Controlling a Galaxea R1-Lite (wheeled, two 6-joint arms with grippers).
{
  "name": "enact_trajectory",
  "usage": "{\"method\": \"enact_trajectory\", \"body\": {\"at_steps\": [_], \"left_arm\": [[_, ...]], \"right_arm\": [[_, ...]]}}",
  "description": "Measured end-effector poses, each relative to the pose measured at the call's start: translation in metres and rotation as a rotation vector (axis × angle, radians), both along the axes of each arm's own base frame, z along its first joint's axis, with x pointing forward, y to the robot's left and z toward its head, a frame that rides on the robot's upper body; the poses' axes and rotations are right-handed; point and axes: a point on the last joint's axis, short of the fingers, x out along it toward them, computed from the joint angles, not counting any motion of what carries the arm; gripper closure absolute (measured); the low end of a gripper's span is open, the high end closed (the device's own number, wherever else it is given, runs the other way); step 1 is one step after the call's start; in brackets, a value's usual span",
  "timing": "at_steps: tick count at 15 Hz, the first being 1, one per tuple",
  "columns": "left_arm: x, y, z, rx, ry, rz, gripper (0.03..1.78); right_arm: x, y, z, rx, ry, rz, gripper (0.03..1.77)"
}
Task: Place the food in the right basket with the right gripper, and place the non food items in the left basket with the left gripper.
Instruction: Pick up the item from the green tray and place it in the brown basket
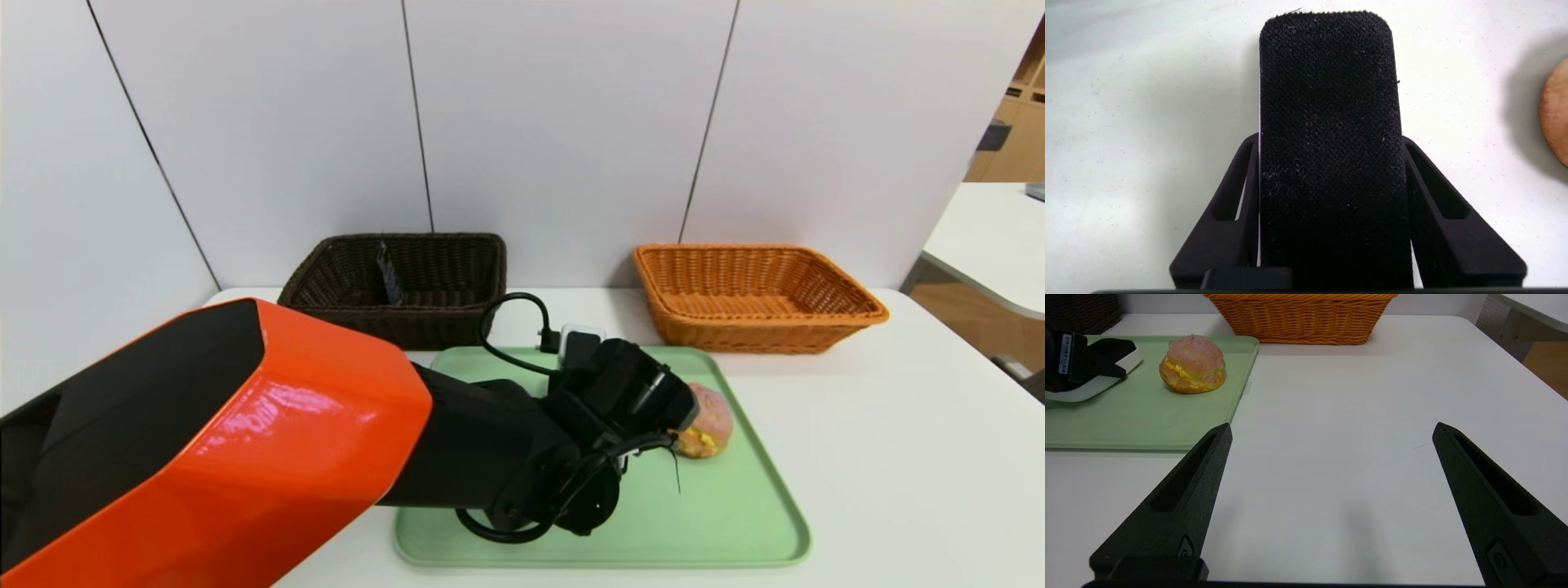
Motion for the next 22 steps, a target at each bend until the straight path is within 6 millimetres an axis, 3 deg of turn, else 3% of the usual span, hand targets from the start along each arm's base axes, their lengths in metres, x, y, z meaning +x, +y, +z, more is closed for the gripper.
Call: {"method": "enact_trajectory", "body": {"at_steps": [6,11,16,19,22], "left_arm": [[0.005,0.014,0.024,-0.030,-0.031,0.018,0.83],[0.021,0.045,0.063,-0.041,-0.105,0.057,0.83],[0.058,0.100,0.099,0.029,-0.209,0.139,0.83],[0.082,0.128,0.108,0.090,-0.243,0.190,0.83],[0.108,0.139,0.107,0.090,-0.252,0.205,0.83]], "right_arm": [[0.000,0.000,0.000,0.000,0.000,0.000,0.10],[0.000,0.000,0.000,0.000,0.000,0.000,0.10],[0.000,0.000,0.000,0.000,0.000,0.000,0.10],[0.000,0.000,0.000,0.000,0.000,0.000,0.10],[0.000,0.000,0.000,0.000,0.000,0.000,0.10]]}}
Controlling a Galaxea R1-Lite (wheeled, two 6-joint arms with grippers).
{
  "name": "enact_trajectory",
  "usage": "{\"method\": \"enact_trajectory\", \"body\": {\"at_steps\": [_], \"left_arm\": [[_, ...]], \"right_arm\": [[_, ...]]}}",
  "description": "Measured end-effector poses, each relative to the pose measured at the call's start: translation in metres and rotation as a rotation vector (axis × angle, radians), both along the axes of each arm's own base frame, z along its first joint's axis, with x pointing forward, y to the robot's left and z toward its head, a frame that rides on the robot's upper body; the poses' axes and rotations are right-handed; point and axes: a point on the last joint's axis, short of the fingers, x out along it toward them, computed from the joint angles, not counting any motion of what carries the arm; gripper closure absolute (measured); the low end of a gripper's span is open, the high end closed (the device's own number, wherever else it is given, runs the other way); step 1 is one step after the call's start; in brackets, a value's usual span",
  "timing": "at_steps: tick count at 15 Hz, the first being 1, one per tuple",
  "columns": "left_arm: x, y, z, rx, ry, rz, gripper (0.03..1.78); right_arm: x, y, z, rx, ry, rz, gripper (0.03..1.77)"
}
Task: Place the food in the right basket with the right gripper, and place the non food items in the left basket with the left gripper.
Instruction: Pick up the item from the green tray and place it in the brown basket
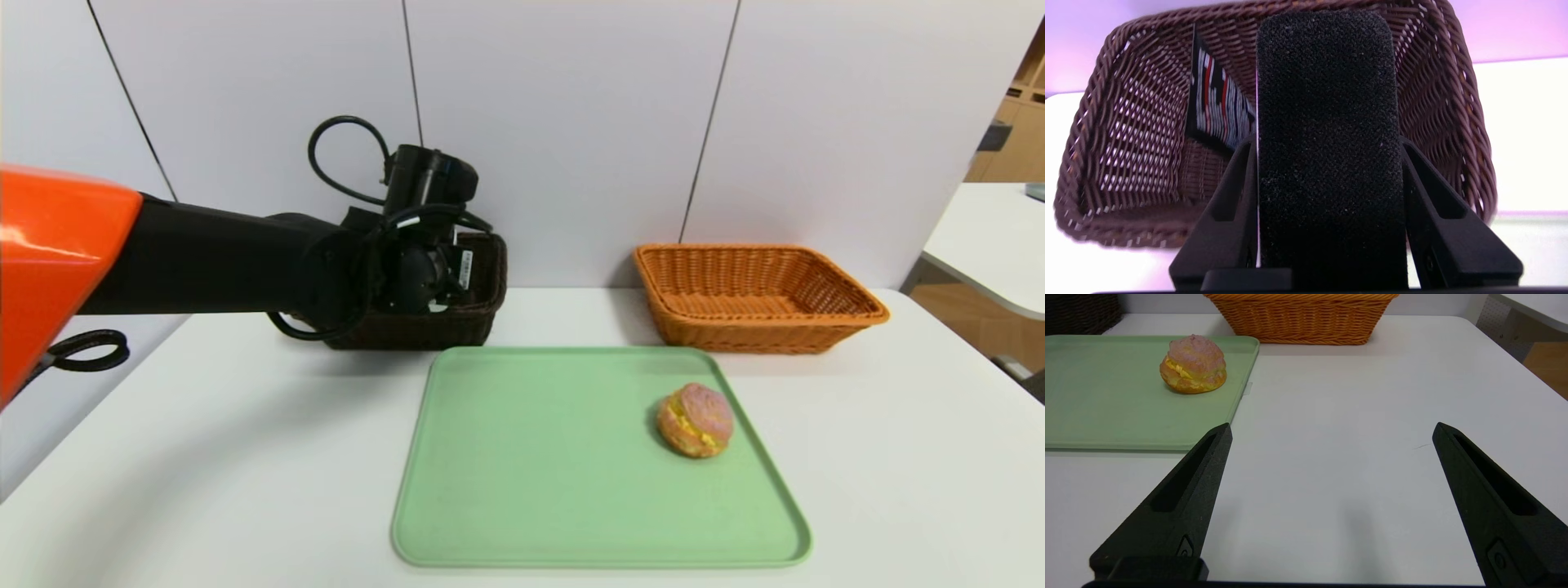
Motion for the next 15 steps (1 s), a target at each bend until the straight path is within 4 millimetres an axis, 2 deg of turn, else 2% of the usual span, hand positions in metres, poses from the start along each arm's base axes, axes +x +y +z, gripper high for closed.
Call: {"method": "enact_trajectory", "body": {"at_steps": [3,8,14,15], "left_arm": [[0.024,-0.002,-0.005,-0.036,0.002,-0.050,0.83],[0.049,-0.005,-0.022,-0.044,0.009,-0.050,0.83],[0.068,0.002,-0.033,-0.052,-0.007,-0.017,0.84],[0.069,0.003,-0.035,-0.053,-0.008,-0.013,0.75]], "right_arm": [[0.000,0.000,0.000,0.000,0.000,0.000,0.10],[0.000,0.000,0.000,0.000,0.000,0.001,0.10],[0.000,0.000,0.000,0.000,0.000,0.001,0.10],[0.000,0.000,0.000,0.000,0.000,0.001,0.10]]}}
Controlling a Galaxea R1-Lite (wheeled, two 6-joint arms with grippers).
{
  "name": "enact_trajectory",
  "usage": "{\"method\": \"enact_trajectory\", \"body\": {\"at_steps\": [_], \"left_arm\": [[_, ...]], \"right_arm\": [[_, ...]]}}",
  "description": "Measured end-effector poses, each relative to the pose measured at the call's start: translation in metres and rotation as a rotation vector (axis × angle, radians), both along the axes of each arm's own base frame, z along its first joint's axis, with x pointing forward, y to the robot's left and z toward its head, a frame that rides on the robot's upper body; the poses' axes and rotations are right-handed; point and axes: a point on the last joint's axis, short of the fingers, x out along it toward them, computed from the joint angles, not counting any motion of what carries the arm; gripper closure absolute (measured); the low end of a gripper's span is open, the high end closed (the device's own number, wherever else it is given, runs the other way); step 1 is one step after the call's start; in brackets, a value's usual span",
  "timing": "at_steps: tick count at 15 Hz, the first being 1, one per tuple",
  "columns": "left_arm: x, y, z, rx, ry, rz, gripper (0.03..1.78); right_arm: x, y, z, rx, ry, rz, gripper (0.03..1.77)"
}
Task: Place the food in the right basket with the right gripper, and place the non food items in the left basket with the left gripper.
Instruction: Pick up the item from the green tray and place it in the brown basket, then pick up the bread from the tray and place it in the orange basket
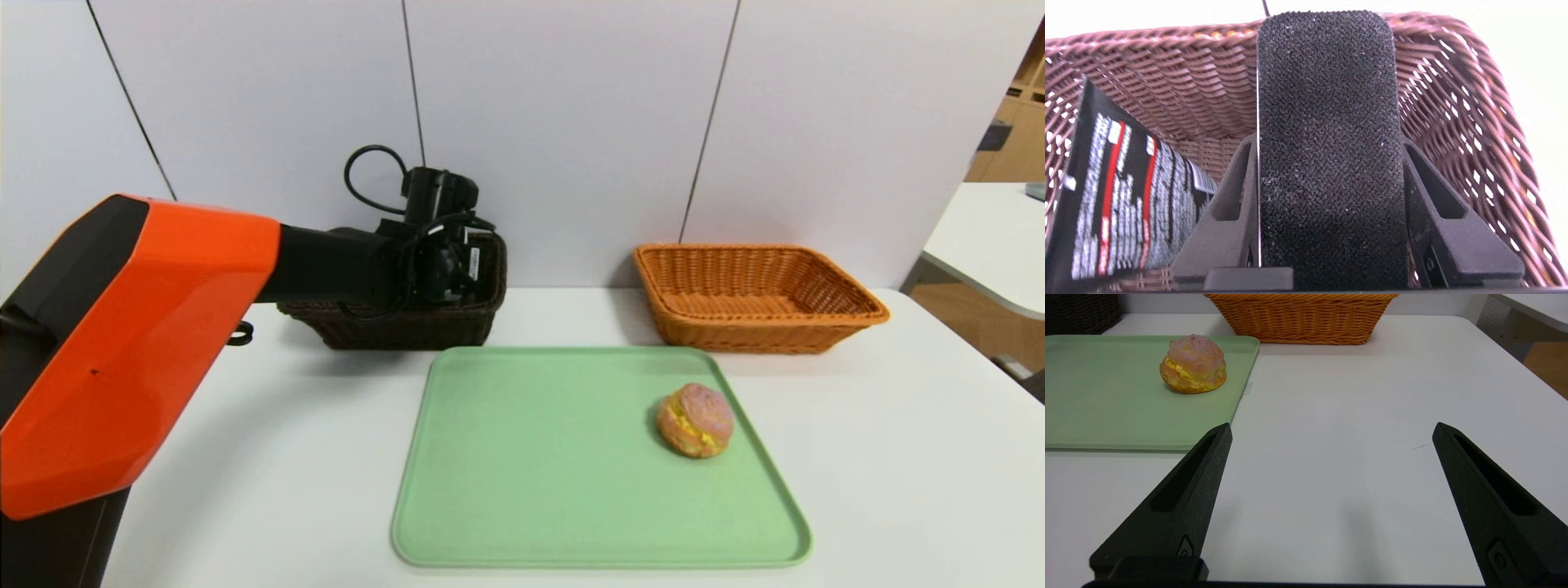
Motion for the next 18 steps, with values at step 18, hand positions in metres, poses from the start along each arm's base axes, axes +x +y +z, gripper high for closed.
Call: {"method": "enact_trajectory", "body": {"at_steps": [18], "left_arm": [[-0.115,0.060,0.067,0.068,-0.002,-0.021,0.17]], "right_arm": [[0.000,0.000,0.000,0.000,-0.001,0.000,0.10]]}}
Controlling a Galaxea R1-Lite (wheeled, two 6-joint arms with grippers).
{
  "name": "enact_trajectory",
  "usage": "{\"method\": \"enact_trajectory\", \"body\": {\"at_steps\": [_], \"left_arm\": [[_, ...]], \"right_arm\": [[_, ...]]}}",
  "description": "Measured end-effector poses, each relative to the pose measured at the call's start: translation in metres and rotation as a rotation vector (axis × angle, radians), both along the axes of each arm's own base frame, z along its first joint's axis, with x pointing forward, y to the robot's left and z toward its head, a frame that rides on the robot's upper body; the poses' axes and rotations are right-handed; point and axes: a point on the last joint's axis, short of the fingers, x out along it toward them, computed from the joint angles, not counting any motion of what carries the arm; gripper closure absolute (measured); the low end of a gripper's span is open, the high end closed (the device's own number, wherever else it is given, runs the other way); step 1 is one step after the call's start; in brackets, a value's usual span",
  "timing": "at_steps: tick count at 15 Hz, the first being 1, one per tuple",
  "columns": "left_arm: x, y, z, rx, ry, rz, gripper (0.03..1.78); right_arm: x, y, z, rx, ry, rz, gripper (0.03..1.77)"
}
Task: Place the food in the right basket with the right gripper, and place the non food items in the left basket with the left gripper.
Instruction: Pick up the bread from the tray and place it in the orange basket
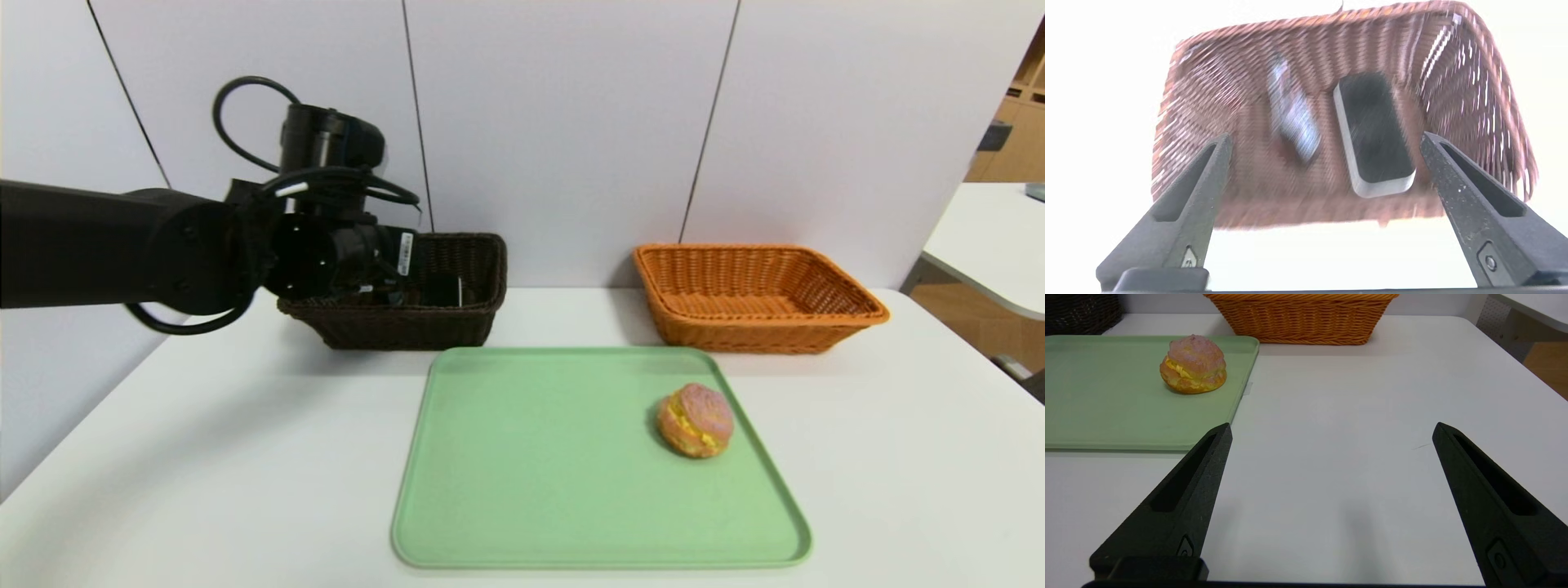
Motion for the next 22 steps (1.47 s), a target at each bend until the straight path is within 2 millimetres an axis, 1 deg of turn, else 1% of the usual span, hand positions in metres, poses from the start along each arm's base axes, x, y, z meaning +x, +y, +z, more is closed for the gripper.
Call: {"method": "enact_trajectory", "body": {"at_steps": [2,5,8,10,13,17,20,22], "left_arm": [[-0.032,0.017,0.010,-0.007,-0.017,0.001,0.16],[-0.084,0.049,0.024,0.009,-0.066,0.003,0.14],[-0.128,0.086,0.032,0.037,-0.126,-0.001,0.14],[-0.159,0.109,0.032,0.045,-0.169,-0.023,0.13],[-0.206,0.129,0.018,0.044,-0.224,-0.076,0.12],[-0.265,0.140,-0.019,0.025,-0.302,-0.144,0.12],[-0.296,0.142,-0.047,0.019,-0.364,-0.209,0.12],[-0.310,0.142,-0.061,0.021,-0.402,-0.224,0.12]], "right_arm": [[0.000,0.000,0.000,0.000,0.001,-0.001,0.10],[0.000,0.000,0.000,0.000,0.000,0.000,0.10],[0.000,0.000,0.000,0.000,0.000,0.000,0.10],[0.000,0.000,0.000,0.000,0.000,0.000,0.10],[0.000,0.000,0.000,0.000,0.000,0.000,0.10],[0.000,0.000,0.000,0.000,0.000,0.000,0.10],[0.000,0.000,0.000,0.000,0.000,0.000,0.10],[0.000,0.000,0.000,0.000,0.000,0.000,0.10]]}}
